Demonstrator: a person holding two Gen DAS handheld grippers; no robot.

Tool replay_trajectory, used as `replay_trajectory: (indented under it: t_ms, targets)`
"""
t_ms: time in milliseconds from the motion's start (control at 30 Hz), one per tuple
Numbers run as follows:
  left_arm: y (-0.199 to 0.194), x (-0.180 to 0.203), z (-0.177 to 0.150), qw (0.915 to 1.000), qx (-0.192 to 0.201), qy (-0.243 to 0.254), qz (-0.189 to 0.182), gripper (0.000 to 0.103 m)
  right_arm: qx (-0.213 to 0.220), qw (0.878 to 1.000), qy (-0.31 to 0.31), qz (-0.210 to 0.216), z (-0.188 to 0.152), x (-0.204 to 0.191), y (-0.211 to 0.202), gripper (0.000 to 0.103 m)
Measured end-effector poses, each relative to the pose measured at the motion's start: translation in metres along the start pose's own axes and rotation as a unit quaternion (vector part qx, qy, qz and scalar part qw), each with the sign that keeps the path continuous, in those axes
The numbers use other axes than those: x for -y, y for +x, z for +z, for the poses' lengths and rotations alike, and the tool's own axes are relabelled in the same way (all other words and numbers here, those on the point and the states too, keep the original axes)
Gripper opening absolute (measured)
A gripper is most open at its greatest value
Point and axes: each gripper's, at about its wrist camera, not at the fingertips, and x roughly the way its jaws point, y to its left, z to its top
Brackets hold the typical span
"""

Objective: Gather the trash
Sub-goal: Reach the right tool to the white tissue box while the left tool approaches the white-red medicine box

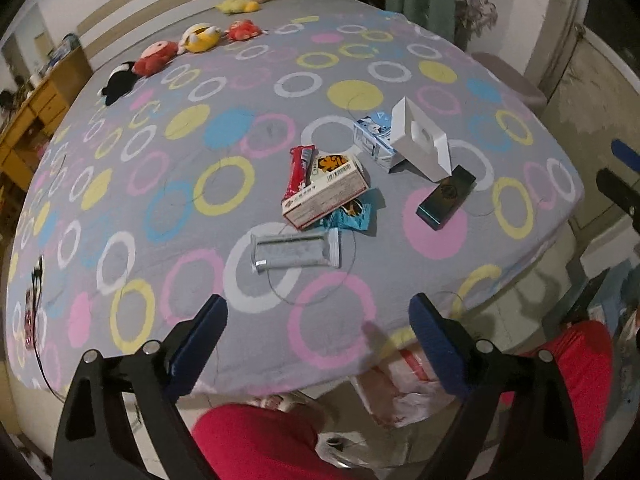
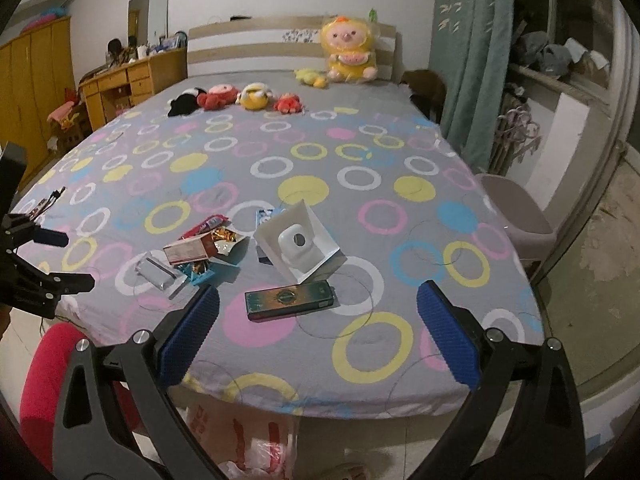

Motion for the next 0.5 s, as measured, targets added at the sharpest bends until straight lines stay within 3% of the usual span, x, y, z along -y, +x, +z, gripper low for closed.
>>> replay_trajectory:
  t_ms: [100,233,500]
  targets:
    - [0.012,0.003,0.01,0.9996,-0.004,0.027,-0.01,0.09,-0.016,1.0,-0.005,0.014,0.007,0.004,0.022,0.097]
    - [0.034,0.006,0.029,0.9952,-0.012,0.08,-0.055,0.09,-0.037,0.998,-0.029,0.029,0.014,0.003,0.051,0.097]
    - [0.084,0.01,0.059,0.9842,-0.015,0.172,-0.038,0.09,-0.082,0.992,-0.067,0.069,0.027,-0.005,0.105,0.097]
